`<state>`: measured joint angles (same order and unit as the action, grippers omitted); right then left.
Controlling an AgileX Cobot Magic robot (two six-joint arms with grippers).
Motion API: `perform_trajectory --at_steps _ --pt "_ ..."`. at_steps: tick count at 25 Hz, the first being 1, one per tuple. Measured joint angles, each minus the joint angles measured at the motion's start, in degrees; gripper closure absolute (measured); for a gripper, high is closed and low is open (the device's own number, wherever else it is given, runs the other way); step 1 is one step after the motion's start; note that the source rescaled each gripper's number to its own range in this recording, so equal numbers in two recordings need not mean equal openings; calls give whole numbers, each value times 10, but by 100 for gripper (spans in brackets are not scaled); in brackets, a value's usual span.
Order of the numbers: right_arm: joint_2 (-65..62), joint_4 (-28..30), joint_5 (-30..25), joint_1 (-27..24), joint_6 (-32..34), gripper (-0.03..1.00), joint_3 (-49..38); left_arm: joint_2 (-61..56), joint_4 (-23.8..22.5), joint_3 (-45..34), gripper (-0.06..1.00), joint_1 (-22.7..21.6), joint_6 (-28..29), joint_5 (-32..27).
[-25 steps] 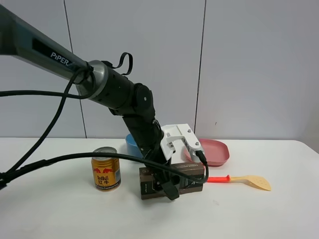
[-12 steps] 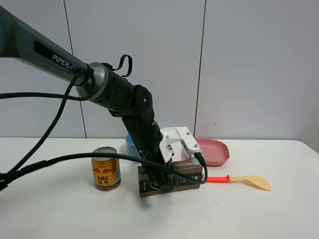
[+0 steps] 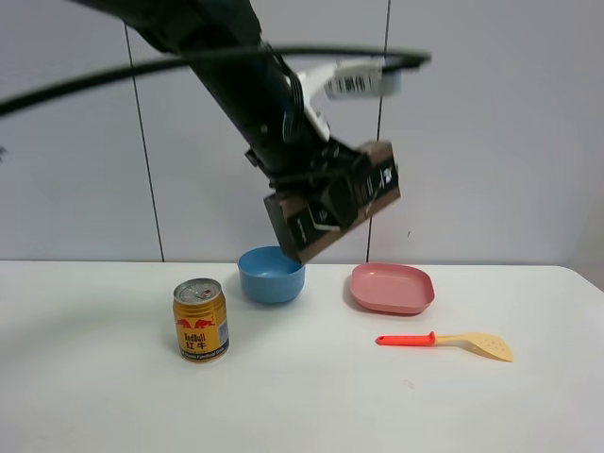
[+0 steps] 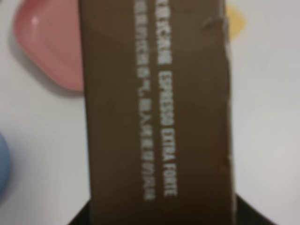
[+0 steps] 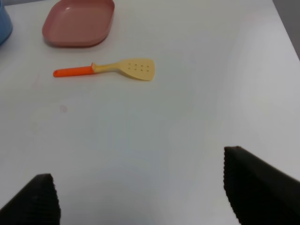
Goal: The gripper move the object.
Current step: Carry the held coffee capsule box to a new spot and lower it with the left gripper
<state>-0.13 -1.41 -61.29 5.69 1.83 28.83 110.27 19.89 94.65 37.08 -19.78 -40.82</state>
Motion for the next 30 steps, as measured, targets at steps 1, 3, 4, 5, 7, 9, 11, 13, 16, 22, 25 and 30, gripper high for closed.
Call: perform_trajectory --at_steps 1,3,4,5,7,9,11,13,16,22,25,30 --pt "0 0 0 0 0 -3 0 -16 -16 0 92 0 47 -3" --pt "0 0 0 0 0 -3 0 -48 -70 0 92 1 133 -16" --pt "0 0 0 0 0 -3 0 -59 -110 0 92 1 181 -22" --pt "0 0 0 0 0 -3 0 -66 -153 0 92 0 230 -30" --pt "0 0 0 0 0 -3 0 -79 -232 0 92 -9 313 -47" --pt "0 0 0 0 0 -3 0 -82 -304 0 92 -20 378 -61" --pt "0 0 0 0 0 -3 0 -81 -334 0 92 -40 403 -65" --pt "0 0 0 0 0 -3 0 -81 -344 0 92 -60 411 -60" --pt "0 0 0 0 0 -3 0 -78 -346 0 92 -97 420 -40" --pt "0 0 0 0 0 -3 0 -44 -347 0 92 -166 401 -25" --pt "0 0 0 0 0 -3 0 -16 -314 0 92 -195 352 -24" --pt "0 0 0 0 0 -3 0 43 -254 0 92 -225 258 -18"
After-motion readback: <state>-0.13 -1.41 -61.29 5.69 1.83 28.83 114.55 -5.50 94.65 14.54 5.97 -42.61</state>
